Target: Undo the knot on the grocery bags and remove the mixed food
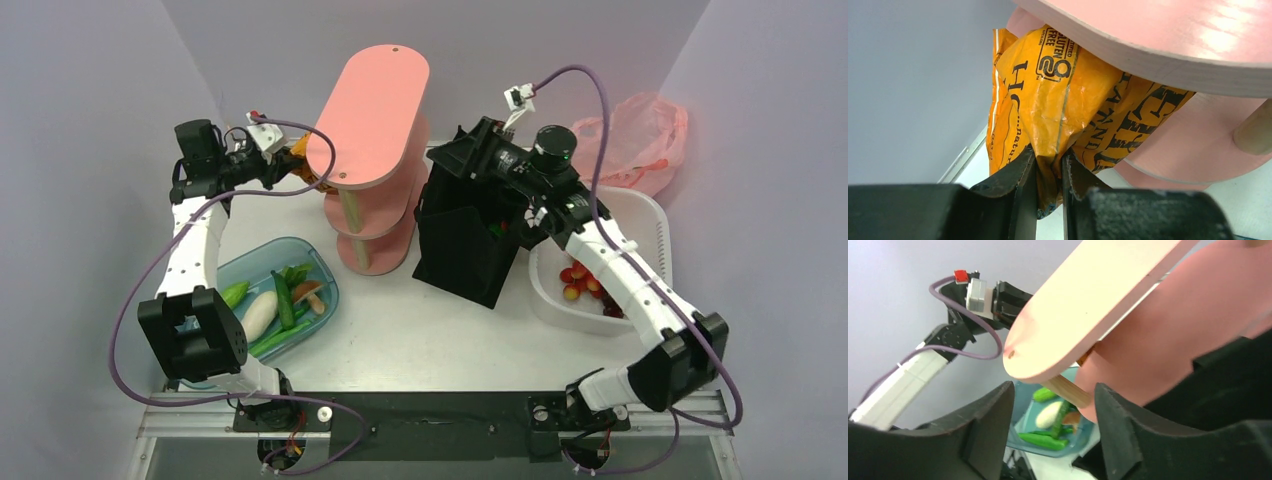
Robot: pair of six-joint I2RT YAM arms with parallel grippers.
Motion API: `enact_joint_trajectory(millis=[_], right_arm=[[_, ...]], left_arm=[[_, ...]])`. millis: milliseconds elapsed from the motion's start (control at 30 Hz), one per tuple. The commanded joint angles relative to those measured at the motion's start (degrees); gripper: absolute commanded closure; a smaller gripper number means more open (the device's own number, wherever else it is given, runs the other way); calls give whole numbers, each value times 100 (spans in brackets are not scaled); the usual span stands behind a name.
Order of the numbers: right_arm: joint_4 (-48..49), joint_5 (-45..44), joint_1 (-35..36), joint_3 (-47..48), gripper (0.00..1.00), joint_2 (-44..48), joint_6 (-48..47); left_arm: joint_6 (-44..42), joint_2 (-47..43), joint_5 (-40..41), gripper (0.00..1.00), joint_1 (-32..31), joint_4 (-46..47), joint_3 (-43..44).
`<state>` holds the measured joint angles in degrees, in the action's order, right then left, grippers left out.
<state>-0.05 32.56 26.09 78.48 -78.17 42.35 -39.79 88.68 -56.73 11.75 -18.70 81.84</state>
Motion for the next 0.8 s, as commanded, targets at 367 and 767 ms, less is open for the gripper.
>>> enact_joint_trajectory(millis=[367,767], right_arm=[[3548,246,254,-1177,63,-1046,1704],[4183,44,672,-930,57,-1988,1424]], left_arm=[[-470,57,-192,100,-404,38,304],[-255,333,-138,100,-656,276,521]])
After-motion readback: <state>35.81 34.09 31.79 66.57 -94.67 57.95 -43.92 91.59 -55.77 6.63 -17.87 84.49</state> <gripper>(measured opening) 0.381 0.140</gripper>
